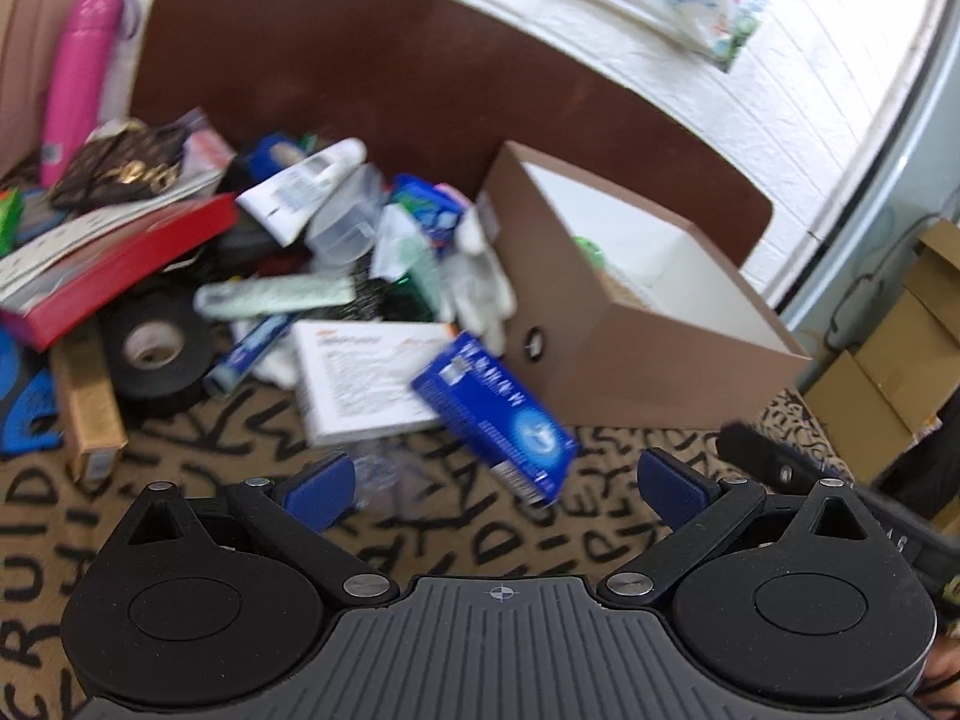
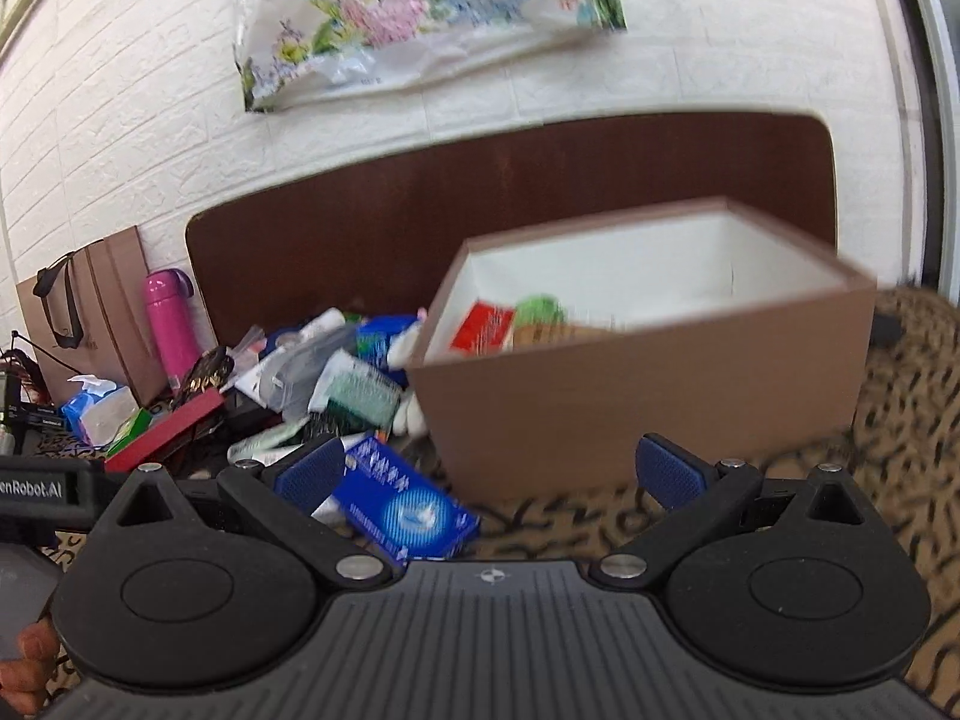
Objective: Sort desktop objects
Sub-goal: 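Withdraw both tools from the box toward the pile, then grasp the clear plastic hook with the left tool while the right tool grasps the blue medicine box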
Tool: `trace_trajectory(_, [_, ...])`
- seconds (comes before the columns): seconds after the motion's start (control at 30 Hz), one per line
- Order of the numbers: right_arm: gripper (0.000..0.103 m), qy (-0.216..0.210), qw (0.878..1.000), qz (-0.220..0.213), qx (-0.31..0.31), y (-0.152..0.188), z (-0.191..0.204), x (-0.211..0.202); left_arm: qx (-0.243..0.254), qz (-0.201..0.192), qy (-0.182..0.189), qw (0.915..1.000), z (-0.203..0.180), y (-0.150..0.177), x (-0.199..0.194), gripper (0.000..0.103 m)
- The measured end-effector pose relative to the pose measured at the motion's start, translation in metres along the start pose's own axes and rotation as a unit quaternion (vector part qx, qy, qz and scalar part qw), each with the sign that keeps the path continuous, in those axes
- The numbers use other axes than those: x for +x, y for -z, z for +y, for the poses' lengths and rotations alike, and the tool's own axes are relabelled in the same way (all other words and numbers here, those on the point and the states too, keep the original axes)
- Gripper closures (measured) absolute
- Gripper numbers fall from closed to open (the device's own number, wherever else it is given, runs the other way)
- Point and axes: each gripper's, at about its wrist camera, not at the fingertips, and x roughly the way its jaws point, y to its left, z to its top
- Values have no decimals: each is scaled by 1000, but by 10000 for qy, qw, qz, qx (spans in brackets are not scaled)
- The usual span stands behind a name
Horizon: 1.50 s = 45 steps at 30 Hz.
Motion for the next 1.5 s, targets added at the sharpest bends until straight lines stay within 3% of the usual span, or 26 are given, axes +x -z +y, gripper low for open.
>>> trace_trajectory(0.13, [0,6,9989,268,379,24,-5,9,-103,7,-105,9999,13,7,4,0])
trace_trajectory(0.3, [1,-143,9987,462,-146,39,11,22,-142,23,-184,9997,21,6,14,0])
trace_trajectory(0.7, [6,-369,9958,469,-699,36,28,51,-141,92,-280,9995,43,-7,36,0])
trace_trajectory(0.93, [7,-451,9929,522,-967,34,35,70,-11,180,-394,9991,52,-16,51,7])
trace_trajectory(1.17, [8,-429,9890,530,-1314,30,40,92,180,573,-267,9978,47,-7,59,11])
trace_trajectory(1.37, [13,-595,9842,713,-1509,31,41,104,436,581,-322,9968,42,-2,64,12])
trace_trajectory(1.5, [19,-676,9809,875,-1600,33,43,111,615,608,-355,9956,42,-3,68,20])
